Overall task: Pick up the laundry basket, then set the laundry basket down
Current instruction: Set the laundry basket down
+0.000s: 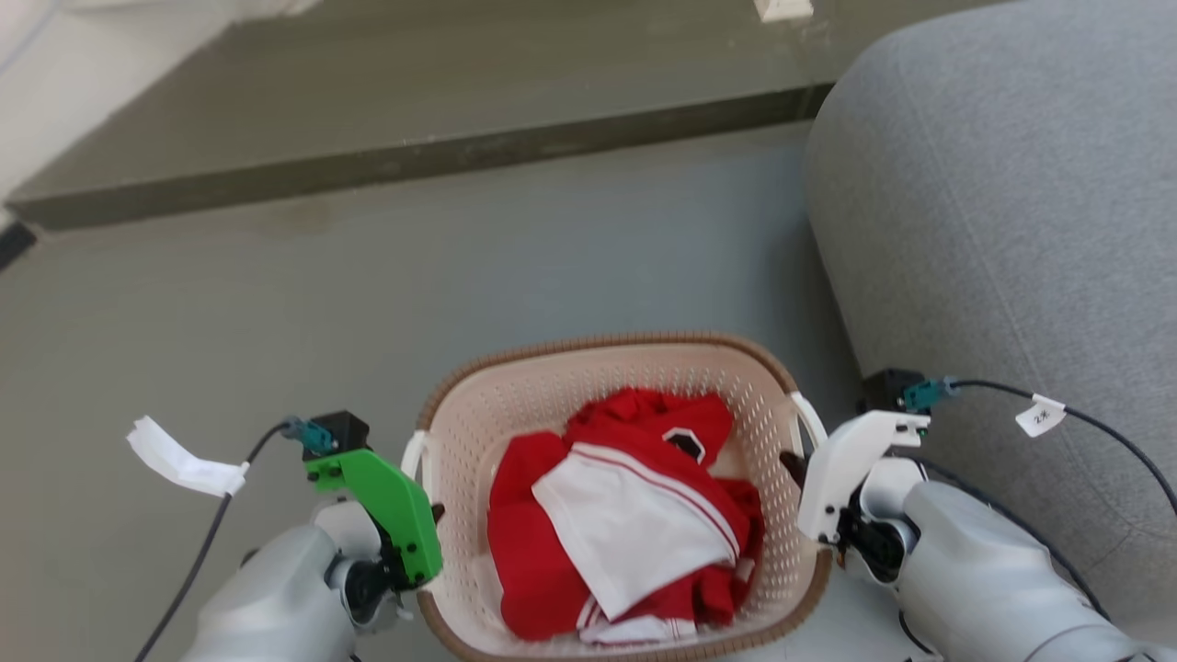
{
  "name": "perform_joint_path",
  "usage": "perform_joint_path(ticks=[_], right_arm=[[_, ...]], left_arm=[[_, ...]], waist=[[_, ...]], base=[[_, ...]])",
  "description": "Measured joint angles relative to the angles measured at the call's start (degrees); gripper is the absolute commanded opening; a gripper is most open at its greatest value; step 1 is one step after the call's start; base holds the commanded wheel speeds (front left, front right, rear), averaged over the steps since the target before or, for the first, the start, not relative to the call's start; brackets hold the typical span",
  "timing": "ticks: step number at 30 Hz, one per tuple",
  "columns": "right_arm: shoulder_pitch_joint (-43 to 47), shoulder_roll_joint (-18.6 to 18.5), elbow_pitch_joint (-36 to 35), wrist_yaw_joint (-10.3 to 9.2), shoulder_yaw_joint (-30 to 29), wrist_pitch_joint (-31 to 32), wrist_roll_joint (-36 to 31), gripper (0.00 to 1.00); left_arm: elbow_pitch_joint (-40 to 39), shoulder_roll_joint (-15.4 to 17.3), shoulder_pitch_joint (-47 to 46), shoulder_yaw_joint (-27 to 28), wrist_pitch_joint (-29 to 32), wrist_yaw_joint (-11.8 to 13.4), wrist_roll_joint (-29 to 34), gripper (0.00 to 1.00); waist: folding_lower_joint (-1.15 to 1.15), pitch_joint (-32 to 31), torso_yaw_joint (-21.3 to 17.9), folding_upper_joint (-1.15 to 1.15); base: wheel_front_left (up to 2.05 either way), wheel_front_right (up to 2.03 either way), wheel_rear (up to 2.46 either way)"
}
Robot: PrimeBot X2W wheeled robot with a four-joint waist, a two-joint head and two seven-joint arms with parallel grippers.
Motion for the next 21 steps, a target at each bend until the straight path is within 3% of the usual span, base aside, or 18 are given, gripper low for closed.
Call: perform_joint_path(ticks=[10, 21], right_arm=[[-4.1, 0.1, -1.0, -0.10, -0.2, -5.0, -0.1, 0.00], [-7.2, 0.4, -2.5, -1.57, -0.3, -10.7, -0.1, 0.00]], left_arm=[[-2.9, 2.3, -3.8, -0.3, -3.6, 0.0, 1.5, 0.00], [-6.2, 4.6, -6.8, -0.3, -8.6, 0.0, 1.9, 0.00]], waist=[[0.00, 7.6, 0.5, 0.00], [0.01, 16.2, 1.1, 0.00]], base=[[0.00, 0.00, 0.00], [0.00, 0.00, 0.00]])
